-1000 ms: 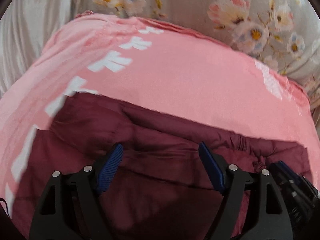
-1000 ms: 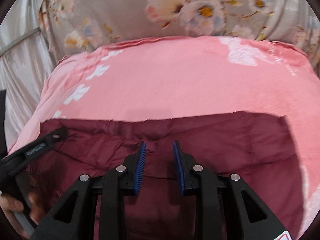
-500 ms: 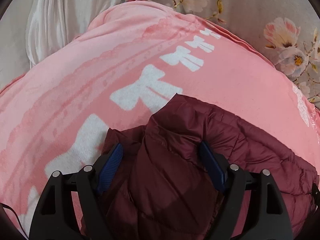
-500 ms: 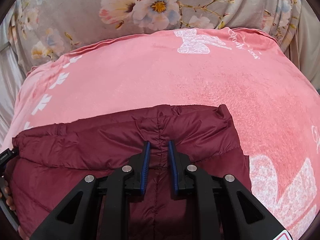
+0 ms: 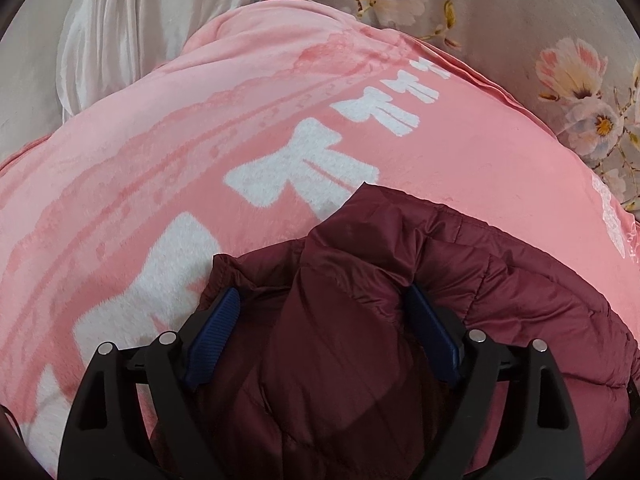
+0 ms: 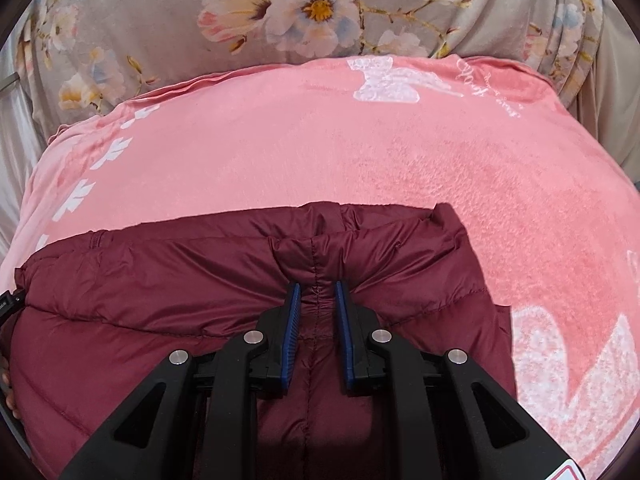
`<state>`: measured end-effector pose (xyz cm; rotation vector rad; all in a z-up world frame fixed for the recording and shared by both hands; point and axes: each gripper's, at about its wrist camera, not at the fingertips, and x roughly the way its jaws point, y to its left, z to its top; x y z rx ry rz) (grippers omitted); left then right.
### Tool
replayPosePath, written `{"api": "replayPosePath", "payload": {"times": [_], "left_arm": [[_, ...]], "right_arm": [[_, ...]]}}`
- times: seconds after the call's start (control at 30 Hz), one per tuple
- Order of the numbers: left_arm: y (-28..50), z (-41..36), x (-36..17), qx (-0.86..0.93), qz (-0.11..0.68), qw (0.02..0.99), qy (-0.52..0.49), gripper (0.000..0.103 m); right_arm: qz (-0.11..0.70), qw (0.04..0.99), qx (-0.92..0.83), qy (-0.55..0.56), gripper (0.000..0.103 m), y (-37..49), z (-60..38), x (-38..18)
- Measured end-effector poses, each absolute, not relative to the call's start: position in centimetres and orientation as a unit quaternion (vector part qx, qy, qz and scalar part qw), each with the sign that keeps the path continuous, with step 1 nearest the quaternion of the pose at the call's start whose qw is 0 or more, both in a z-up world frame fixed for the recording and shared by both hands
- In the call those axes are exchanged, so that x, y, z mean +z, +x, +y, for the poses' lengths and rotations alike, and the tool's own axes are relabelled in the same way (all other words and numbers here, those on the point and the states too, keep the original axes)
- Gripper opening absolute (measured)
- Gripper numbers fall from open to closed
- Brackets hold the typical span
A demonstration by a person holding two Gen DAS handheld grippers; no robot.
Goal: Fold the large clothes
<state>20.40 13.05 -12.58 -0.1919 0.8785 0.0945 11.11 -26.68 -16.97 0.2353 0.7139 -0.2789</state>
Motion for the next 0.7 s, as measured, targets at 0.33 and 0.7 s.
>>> {"api": "replayPosePath", "payload": {"times": [0.33,0.7], "left_arm": [[16.5,17.5,-8.9,0.003,0.421,0.886,-0.197,0.089],[12.9,21.9,-11.8,-0.013,0.477,0.836,-0.27,0.09]], "right_arm": [[0.316,0.947,0.007,0.064,0.023,6.3,-15.7,-12.3],[0.359,0.932,0.047,0.039,0.024,6.0,-10.4,-16.3]]}}
